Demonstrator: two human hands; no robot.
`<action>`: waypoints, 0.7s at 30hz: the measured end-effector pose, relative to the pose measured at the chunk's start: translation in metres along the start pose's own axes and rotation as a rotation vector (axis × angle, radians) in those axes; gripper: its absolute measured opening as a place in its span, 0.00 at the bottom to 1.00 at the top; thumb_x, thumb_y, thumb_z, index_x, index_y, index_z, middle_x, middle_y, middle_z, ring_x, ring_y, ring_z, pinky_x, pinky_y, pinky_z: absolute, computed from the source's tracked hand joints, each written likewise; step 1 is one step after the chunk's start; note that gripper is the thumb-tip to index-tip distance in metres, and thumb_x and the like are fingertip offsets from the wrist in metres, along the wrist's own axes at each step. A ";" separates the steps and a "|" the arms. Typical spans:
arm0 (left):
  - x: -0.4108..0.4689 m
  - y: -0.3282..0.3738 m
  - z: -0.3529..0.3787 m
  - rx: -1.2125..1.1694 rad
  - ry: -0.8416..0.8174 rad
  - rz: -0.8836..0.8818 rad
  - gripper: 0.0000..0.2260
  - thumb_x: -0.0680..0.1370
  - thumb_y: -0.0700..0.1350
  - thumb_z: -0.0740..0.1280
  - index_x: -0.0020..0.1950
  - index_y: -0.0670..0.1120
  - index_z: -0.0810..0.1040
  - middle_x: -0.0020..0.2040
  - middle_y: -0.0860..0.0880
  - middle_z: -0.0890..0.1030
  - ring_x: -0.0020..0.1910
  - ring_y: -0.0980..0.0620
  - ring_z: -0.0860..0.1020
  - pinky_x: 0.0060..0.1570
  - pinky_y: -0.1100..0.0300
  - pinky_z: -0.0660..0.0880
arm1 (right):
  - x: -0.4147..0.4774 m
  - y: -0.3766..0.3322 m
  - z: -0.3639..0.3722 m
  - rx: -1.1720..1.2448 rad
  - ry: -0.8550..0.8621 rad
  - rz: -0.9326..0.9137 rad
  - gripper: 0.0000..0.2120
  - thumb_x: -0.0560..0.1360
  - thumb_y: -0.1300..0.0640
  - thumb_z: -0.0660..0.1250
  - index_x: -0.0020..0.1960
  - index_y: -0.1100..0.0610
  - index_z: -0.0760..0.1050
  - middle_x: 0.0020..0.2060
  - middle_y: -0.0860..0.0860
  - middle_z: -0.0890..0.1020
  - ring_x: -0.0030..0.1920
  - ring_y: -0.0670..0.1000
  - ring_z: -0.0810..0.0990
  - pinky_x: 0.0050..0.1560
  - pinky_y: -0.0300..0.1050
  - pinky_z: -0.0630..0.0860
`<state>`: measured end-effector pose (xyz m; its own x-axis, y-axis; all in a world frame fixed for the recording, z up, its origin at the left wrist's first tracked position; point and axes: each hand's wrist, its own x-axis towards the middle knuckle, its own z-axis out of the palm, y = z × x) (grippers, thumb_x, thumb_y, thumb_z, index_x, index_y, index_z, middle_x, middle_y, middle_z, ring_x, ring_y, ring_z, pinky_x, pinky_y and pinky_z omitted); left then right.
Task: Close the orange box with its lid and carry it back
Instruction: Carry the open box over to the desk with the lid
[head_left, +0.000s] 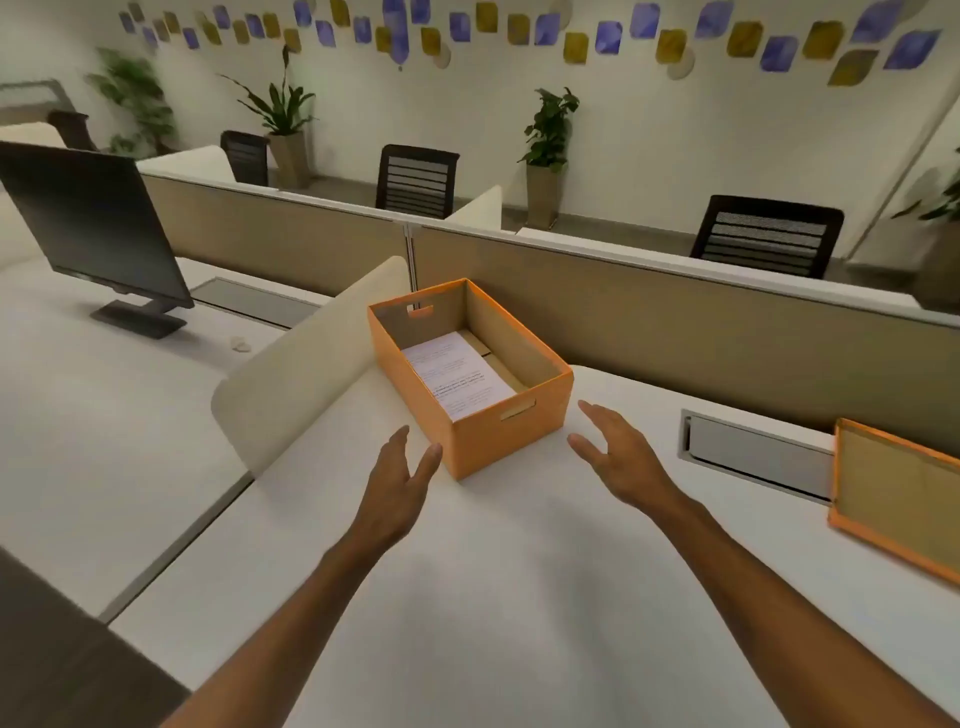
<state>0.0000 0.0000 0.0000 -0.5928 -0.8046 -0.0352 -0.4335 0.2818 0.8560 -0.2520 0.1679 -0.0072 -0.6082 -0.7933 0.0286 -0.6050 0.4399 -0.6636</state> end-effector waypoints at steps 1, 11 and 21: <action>0.007 -0.002 0.003 -0.037 0.011 -0.025 0.35 0.78 0.63 0.59 0.79 0.46 0.56 0.79 0.45 0.62 0.76 0.47 0.63 0.74 0.45 0.61 | 0.007 0.001 0.002 0.015 0.014 0.007 0.31 0.80 0.39 0.58 0.79 0.50 0.59 0.78 0.52 0.64 0.76 0.54 0.62 0.72 0.52 0.61; 0.092 -0.025 0.030 -0.181 0.004 -0.160 0.34 0.78 0.62 0.61 0.79 0.48 0.57 0.79 0.46 0.61 0.76 0.48 0.62 0.71 0.50 0.62 | 0.109 0.021 0.006 0.008 0.011 0.138 0.31 0.80 0.39 0.56 0.78 0.53 0.60 0.77 0.54 0.66 0.75 0.55 0.65 0.72 0.52 0.62; 0.149 -0.051 0.054 -0.524 -0.100 -0.338 0.36 0.75 0.70 0.57 0.79 0.59 0.52 0.80 0.54 0.57 0.77 0.50 0.59 0.73 0.41 0.60 | 0.210 0.041 0.023 0.548 0.012 0.425 0.20 0.82 0.42 0.55 0.66 0.50 0.76 0.62 0.52 0.78 0.63 0.56 0.75 0.61 0.57 0.73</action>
<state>-0.1025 -0.1058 -0.0768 -0.5527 -0.7447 -0.3740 -0.2323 -0.2933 0.9274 -0.3922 0.0099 -0.0455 -0.7425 -0.5932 -0.3112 0.0317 0.4330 -0.9009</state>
